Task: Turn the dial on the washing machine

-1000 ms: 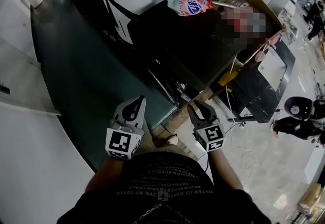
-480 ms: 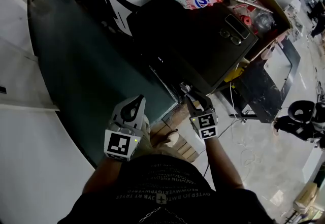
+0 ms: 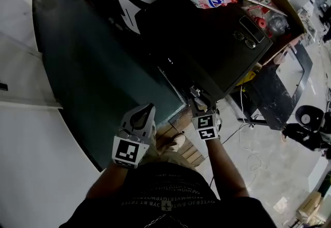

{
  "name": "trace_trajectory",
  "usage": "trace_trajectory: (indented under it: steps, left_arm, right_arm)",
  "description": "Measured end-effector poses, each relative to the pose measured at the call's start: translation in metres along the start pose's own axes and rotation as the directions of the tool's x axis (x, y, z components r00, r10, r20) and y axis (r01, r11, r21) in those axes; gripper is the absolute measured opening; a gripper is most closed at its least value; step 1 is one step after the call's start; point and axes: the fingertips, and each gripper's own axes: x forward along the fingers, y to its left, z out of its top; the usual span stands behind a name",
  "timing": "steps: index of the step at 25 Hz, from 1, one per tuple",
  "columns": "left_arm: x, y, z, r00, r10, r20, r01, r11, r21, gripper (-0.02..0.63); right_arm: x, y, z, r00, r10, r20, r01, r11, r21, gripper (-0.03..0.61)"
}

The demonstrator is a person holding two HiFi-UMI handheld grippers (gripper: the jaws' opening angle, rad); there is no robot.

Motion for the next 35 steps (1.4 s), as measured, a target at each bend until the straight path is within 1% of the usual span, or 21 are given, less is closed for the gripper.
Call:
trace_trajectory:
  steps: [2, 5, 10, 13, 15, 17, 20, 23, 25, 28, 29, 31, 35]
  left_arm:
    - [-0.002, -0.004, -0.002, 1.0, -0.005, -0.018, 0.005, 1.0, -0.007, 0.005]
    - [-0.005, -0.006, -0.007, 0.999, -0.009, -0.039, 0.009, 1.0, 0.006, 0.005]
    - [-0.007, -0.017, -0.013, 0.999, -0.02, -0.043, 0.02, 1.0, -0.006, 0.005]
    - [-0.009, -0.025, -0.009, 0.998, -0.028, -0.047, 0.029, 1.0, 0.009, 0.005]
    - [-0.01, -0.029, -0.007, 0.998, -0.035, -0.051, 0.037, 0.999, 0.024, 0.005]
    - [-0.01, -0.033, -0.007, 0.997, -0.043, -0.06, 0.045, 0.998, 0.039, 0.005]
    - [-0.01, -0.038, -0.004, 0.997, -0.049, -0.057, 0.052, 0.998, 0.039, 0.005]
    - [-0.01, -0.04, 0.0, 0.998, -0.054, -0.042, 0.055, 0.998, 0.036, 0.005]
    - [-0.01, -0.042, -0.001, 0.997, -0.057, -0.042, 0.058, 0.998, 0.03, 0.005]
    - [-0.01, -0.047, -0.003, 0.997, -0.059, -0.046, 0.06, 0.998, 0.028, 0.005]
    - [-0.01, -0.048, -0.003, 0.997, -0.059, -0.045, 0.06, 0.998, 0.029, 0.005]
    - [-0.01, -0.048, -0.002, 0.997, -0.056, -0.044, 0.058, 0.998, 0.035, 0.005]
    - [-0.011, -0.05, -0.001, 0.997, -0.062, -0.034, 0.064, 0.997, 0.037, 0.005]
  right_arm:
    - [0.002, 0.001, -0.001, 1.0, -0.005, -0.009, 0.005, 1.0, -0.012, 0.135]
    - [0.009, 0.002, -0.008, 1.0, -0.001, -0.03, 0.001, 1.0, -0.019, 0.137]
    - [0.01, 0.001, -0.017, 1.0, -0.019, -0.025, 0.018, 0.999, -0.036, 0.135]
    - [0.009, 0.002, -0.029, 0.999, -0.013, -0.05, 0.012, 1.0, -0.015, 0.147]
    - [0.009, 0.002, -0.035, 0.999, -0.004, -0.05, 0.004, 1.0, 0.003, 0.155]
    - [0.009, 0.001, -0.03, 1.0, -0.003, -0.03, 0.003, 1.0, 0.011, 0.155]
    - [0.005, 0.002, -0.023, 1.0, 0.005, -0.026, -0.005, 1.0, 0.014, 0.164]
    - [0.001, 0.004, -0.006, 1.0, 0.01, 0.006, -0.01, 1.0, -0.014, 0.166]
    - [0.005, 0.006, 0.0, 1.0, 0.023, 0.007, -0.023, 0.999, -0.022, 0.166]
    - [0.011, 0.007, -0.008, 0.999, 0.027, -0.021, -0.027, 0.999, -0.024, 0.176]
    - [0.011, 0.007, -0.012, 0.999, 0.022, -0.027, -0.022, 0.999, -0.023, 0.166]
    - [0.01, 0.005, -0.017, 0.999, 0.015, -0.035, -0.015, 1.0, -0.018, 0.164]
    - [0.009, 0.006, -0.034, 0.997, 0.025, -0.068, -0.025, 1.0, 0.01, 0.169]
